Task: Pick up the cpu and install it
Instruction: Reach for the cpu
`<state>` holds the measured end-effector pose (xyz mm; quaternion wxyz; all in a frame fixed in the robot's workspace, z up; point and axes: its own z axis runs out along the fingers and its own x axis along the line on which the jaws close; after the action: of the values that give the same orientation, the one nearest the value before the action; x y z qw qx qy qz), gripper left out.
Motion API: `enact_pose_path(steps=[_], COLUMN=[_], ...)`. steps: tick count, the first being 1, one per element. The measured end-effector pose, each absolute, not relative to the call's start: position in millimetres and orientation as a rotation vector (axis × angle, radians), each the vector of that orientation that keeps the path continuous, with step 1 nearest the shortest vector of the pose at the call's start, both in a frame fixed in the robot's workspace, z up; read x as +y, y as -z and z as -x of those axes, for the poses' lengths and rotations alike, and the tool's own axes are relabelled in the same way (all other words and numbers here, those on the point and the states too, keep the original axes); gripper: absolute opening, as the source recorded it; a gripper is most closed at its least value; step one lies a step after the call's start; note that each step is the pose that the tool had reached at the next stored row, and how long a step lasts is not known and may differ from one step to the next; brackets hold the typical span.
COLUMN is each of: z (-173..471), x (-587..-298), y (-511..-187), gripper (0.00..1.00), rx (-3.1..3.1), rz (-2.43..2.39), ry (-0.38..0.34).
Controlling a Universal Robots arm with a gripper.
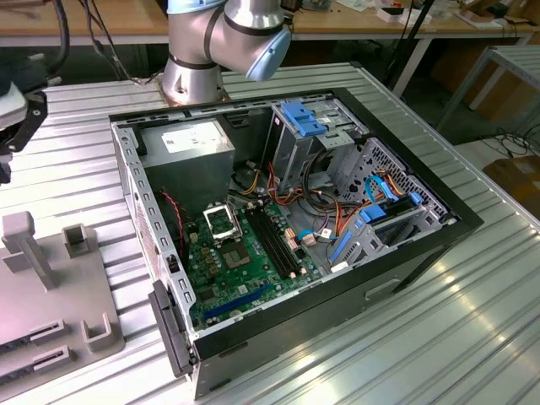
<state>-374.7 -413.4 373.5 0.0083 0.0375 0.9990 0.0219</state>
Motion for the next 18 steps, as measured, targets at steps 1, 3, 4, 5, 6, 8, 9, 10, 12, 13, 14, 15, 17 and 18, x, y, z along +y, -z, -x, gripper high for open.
enact_pose_path(steps=[1, 3, 4, 5, 6, 8, 9, 10, 12, 13, 14, 15, 17, 18], z=[376, 387, 389, 390, 391, 391, 391, 391, 392, 392, 392, 392, 392, 392], x=[-413, -414, -414, -414, -414, -414, -414, -414, -414, -414, -414, -414, -414, -414], y=[-374, -373, -373, -373, -373, -373, -373, -373, -373, -373, -373, -373, -373, -373], gripper=[0.11, 0.11, 0.11, 0.11, 0.11, 0.11, 0.11, 0.11, 0.11, 0.11, 0.11, 0.11, 0.11, 0.11], rx=[3.122, 3.122, 3.122, 3.122, 3.122, 3.122, 3.122, 3.122, 3.122, 3.122, 3.122, 3.122, 3.122, 3.122], rz=[-0.117, -0.117, -0.117, -0.117, -0.117, -0.117, -0.117, -0.117, -0.117, -0.117, -0.117, -0.117, -0.117, -0.117], ry=[-0.069, -0.07, -0.07, -0.07, -0.07, -0.07, -0.07, -0.07, -0.07, -0.07, -0.07, -0.07, -0.07, -0.07])
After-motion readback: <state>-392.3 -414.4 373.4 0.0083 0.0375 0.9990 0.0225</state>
